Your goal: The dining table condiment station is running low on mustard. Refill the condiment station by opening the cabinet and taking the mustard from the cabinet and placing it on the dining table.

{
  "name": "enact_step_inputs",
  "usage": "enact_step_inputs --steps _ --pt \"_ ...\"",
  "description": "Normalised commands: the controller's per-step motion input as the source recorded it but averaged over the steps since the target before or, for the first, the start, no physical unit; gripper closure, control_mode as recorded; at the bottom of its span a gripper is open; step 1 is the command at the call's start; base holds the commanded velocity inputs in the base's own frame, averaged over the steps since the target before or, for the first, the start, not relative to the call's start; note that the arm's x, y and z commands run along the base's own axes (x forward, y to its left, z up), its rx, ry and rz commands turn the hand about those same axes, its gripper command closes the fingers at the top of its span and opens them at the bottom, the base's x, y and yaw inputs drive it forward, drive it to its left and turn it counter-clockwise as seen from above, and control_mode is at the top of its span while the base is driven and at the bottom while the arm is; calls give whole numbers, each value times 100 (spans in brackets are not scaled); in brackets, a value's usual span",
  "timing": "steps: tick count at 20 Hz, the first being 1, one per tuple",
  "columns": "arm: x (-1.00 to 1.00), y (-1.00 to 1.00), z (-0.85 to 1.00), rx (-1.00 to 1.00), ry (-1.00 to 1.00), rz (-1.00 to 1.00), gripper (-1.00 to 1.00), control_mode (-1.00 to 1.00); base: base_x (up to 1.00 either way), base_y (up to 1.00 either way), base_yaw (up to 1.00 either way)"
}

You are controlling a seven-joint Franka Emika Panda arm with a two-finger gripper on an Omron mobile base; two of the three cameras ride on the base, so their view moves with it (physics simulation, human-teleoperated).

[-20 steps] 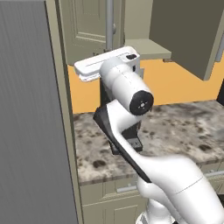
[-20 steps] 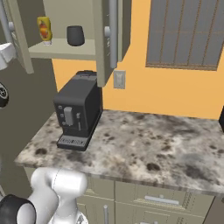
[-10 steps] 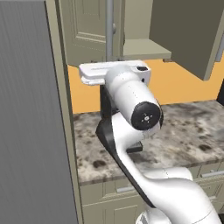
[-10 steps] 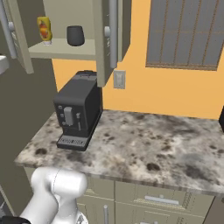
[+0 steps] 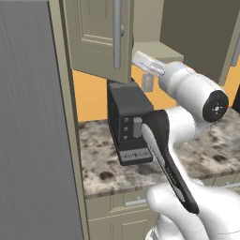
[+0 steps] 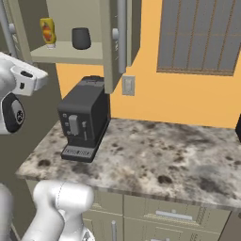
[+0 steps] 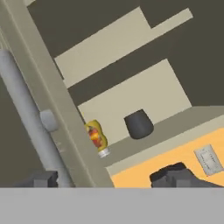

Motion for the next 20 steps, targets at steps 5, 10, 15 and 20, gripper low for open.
enact_step_inputs --steps 5,10,15,20 --pt "66 -53 0 32 23 16 -100 -100 0 0 0" --pt "98 2 -7 21 25 14 -100 -100 0 0 0" --pt "99 42 -18 15 19 4 -100 -100 0 0 0" --pt "77 42 -23 12 12 1 -100 -100 0 0 0"
